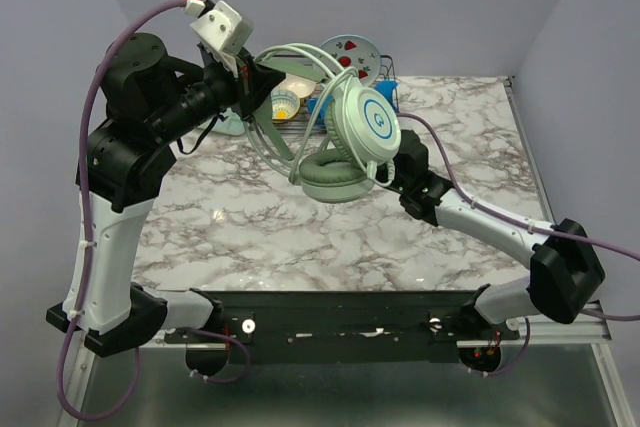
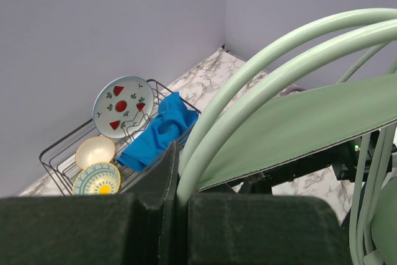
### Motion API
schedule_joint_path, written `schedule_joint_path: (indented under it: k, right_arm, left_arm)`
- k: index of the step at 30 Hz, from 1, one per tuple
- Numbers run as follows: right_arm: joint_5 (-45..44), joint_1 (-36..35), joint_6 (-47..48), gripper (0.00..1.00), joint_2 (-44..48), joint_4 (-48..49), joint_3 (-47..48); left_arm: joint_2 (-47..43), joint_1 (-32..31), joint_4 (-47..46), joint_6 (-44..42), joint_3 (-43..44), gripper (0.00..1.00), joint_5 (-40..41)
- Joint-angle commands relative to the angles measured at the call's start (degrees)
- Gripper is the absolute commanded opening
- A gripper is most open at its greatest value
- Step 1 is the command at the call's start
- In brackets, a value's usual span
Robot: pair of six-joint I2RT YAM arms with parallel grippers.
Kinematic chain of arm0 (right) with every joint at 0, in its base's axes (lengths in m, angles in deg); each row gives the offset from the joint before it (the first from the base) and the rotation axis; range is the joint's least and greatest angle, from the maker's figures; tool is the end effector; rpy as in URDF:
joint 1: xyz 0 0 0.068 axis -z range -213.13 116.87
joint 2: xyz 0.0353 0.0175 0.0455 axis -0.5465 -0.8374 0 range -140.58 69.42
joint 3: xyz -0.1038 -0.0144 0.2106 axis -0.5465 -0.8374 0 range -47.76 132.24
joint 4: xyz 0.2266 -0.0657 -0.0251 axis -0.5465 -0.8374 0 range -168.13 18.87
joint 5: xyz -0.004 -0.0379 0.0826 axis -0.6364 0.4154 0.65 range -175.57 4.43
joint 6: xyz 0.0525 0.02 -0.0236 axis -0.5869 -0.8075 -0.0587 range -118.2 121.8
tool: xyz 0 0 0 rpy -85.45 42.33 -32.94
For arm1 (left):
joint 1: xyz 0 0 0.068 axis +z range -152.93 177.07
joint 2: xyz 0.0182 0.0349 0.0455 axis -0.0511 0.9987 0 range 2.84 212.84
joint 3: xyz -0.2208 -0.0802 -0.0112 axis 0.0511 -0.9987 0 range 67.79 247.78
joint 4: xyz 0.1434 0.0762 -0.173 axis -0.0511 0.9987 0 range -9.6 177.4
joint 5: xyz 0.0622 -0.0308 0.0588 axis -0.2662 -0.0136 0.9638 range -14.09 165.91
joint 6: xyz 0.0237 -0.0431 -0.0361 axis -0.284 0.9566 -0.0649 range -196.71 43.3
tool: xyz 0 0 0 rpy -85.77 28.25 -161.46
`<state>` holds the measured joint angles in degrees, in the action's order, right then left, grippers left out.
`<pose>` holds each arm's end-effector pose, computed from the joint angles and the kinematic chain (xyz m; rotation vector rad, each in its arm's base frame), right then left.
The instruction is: Wrap the headphones
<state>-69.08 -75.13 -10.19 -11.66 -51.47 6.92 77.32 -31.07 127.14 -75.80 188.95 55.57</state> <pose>0.2328 0.2271 0.2783 -0.6750 1.6418 0.9375 0.1539 -0.1004 0.5306 0.6500 1.4753 -0.6730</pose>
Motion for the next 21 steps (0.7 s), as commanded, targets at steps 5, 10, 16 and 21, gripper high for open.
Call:
schedule_joint_path:
  k: [5, 10, 16, 21]
  right_arm:
    - [-4.35, -1.15, 2.76, 0.97, 5.75, -1.55, -3.08]
    - [-7.0, -2.12, 5.92, 1.0, 7.86, -4.45, -3.52]
    - [-10.86, -3.52, 9.61, 1.0, 9.27, -7.18, -4.05]
    - [-23.58, -7.04, 14.26, 1.0, 9.62, -9.11, -3.35]
  left_arm:
    - [-0.21, 0.1, -4.11, 2.17, -0.66, 0.0, 5.74]
    - [-0.21, 0.02, -4.47, 1.38, -1.9, 0.0, 6.62]
    - [-0.21, 0.1, -4.38, 1.38, -1.11, 0.0, 6.71]
    - [-0.04, 0.02, -4.46, 1.29, -1.19, 0.0, 6.98]
